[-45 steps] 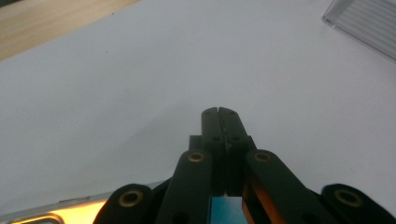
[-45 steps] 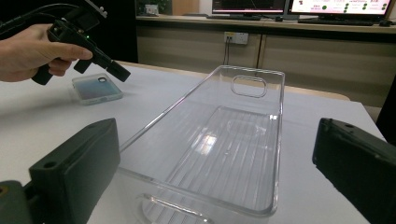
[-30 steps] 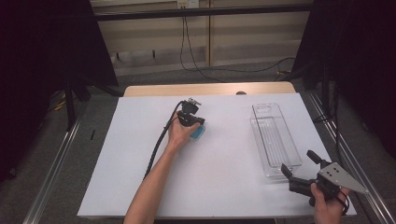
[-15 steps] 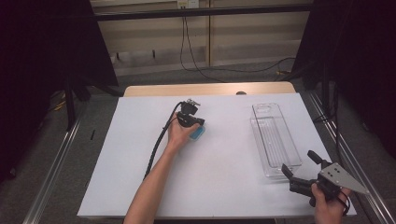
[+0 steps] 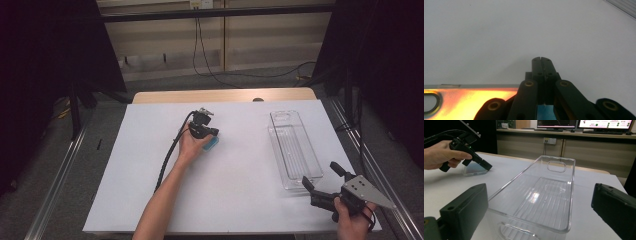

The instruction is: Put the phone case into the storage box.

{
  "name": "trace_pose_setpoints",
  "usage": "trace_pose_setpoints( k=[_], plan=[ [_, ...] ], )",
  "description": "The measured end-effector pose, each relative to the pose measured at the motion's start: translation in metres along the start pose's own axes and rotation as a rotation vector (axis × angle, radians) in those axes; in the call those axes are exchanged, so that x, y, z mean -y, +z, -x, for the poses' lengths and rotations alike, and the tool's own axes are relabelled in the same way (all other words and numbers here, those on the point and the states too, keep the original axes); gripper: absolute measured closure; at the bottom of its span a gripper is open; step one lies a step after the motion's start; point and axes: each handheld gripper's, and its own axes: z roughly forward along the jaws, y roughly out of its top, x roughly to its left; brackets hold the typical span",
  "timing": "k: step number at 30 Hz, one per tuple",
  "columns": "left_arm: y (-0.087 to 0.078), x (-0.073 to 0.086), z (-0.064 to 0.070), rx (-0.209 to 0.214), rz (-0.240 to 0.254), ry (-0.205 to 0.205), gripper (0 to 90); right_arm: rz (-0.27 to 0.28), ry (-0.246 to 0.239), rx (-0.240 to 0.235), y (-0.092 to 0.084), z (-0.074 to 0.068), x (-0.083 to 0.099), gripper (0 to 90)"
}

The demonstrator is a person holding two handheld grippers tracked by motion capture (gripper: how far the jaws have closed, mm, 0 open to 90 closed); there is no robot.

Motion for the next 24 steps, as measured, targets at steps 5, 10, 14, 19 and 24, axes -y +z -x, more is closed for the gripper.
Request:
trace_pose_setpoints(
  k=[5, 10, 14, 19, 24],
  plan=[
    [-0.002, 0.003, 0.001, 0.001, 0.008, 0.006, 90.0, 0.003, -0.003, 0.001, 0.000, 0.000, 0.000, 0.3],
    [-0.003, 0.005, 0.002, 0.001, 0.015, 0.008, 90.0, 0.004, -0.006, 0.002, 0.000, 0.000, 0.000, 0.2],
    [-0.005, 0.006, 0.003, 0.010, 0.003, 0.006, 90.0, 0.004, -0.004, 0.002, -0.001, 0.000, 0.000, 0.3],
    [-0.007, 0.008, 0.003, 0.018, 0.001, 0.011, 90.0, 0.003, -0.008, -0.001, -0.001, 0.000, 0.000, 0.2],
    [-0.009, 0.010, 0.003, 0.028, 0.001, 0.007, 90.0, 0.002, -0.006, -0.003, -0.001, 0.000, 0.000, 0.2]
  ],
)
